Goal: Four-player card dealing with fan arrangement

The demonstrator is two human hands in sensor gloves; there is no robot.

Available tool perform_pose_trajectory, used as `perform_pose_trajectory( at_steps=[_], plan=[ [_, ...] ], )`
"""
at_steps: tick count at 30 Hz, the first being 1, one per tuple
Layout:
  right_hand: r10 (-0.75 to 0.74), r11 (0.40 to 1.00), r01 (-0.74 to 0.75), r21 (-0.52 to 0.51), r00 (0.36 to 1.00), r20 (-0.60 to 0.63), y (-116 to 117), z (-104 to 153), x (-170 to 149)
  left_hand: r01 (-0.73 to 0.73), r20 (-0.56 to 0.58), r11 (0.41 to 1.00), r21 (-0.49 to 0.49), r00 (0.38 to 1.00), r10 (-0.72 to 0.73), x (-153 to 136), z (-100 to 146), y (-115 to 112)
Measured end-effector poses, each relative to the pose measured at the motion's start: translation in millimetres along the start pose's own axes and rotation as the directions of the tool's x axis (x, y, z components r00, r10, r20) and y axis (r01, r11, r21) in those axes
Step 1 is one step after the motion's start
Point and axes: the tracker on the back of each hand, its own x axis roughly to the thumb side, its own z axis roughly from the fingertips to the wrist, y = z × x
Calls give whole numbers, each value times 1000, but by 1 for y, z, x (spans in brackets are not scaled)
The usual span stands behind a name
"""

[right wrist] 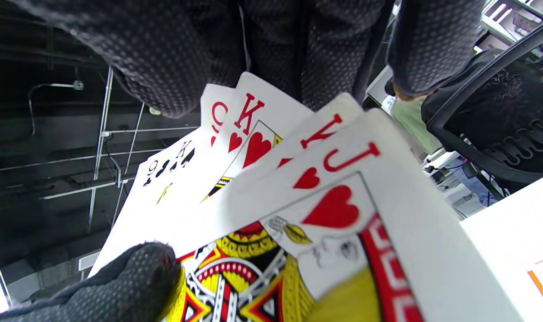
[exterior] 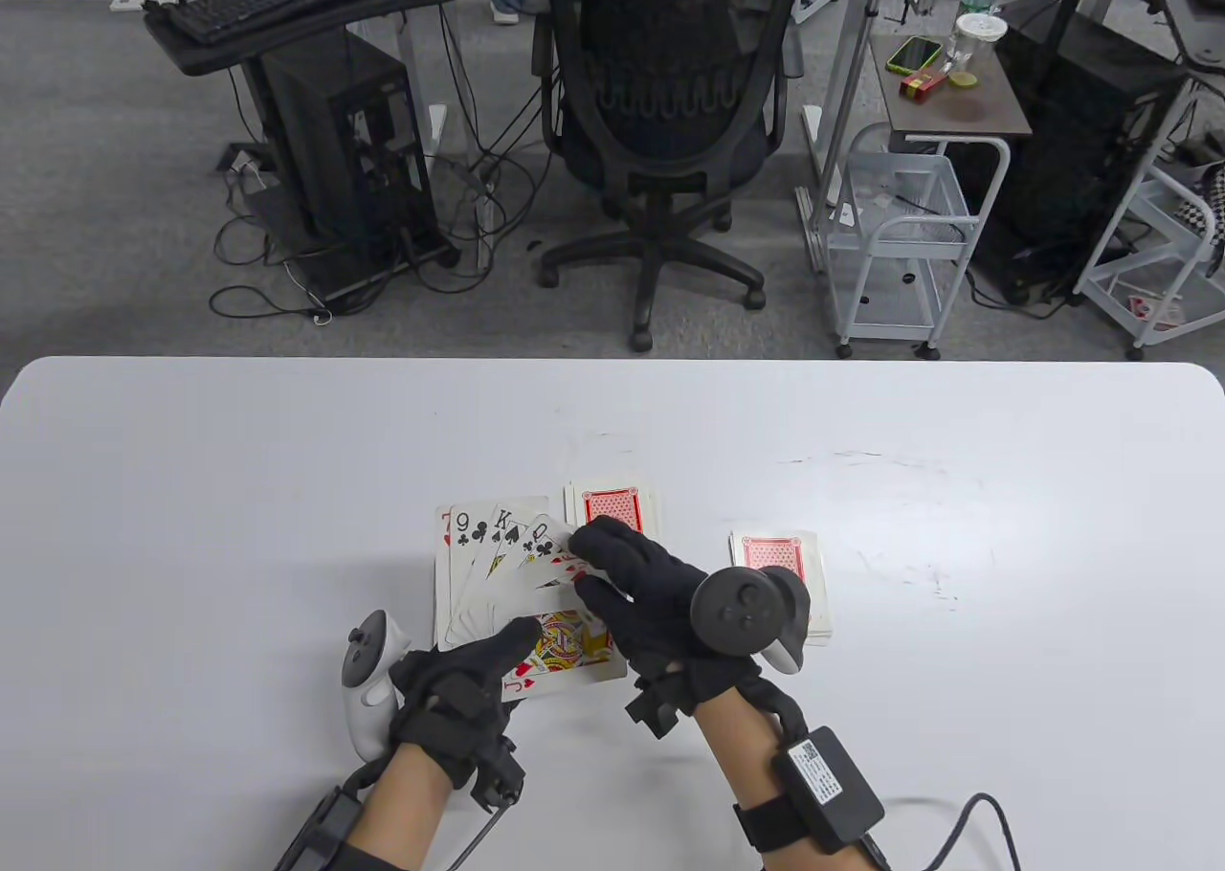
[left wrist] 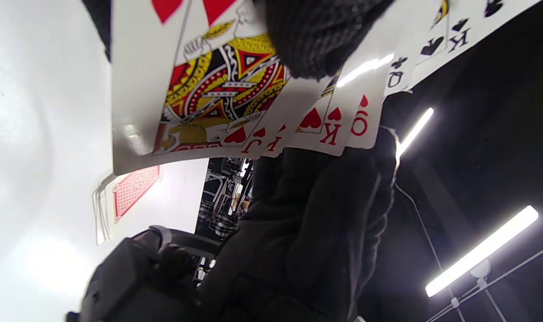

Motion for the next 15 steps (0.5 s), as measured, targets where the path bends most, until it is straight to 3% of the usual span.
perform_pose_trajectory(
  at_steps=[3, 5, 11, 15],
  plan=[
    [65, 997, -66, -46, 998, -21, -6, 0, 1, 45, -4, 999, -21, 999, -45, 1, -1, -2],
    [107, 994, -107, 19, 994, -19, -8, -3, 1, 70, -5, 996, -47, 998, -70, 1, -2, -5],
    [79, 995, -76, 63, 996, -51, -16, -6, -5, 106, -10, 987, -122, 994, -108, 3, -5, -7],
    [16, 1000, -14, 27, 996, -90, -30, -6, -14, 145, -14, 978, -152, 989, -149, 5, -7, -7]
  ],
)
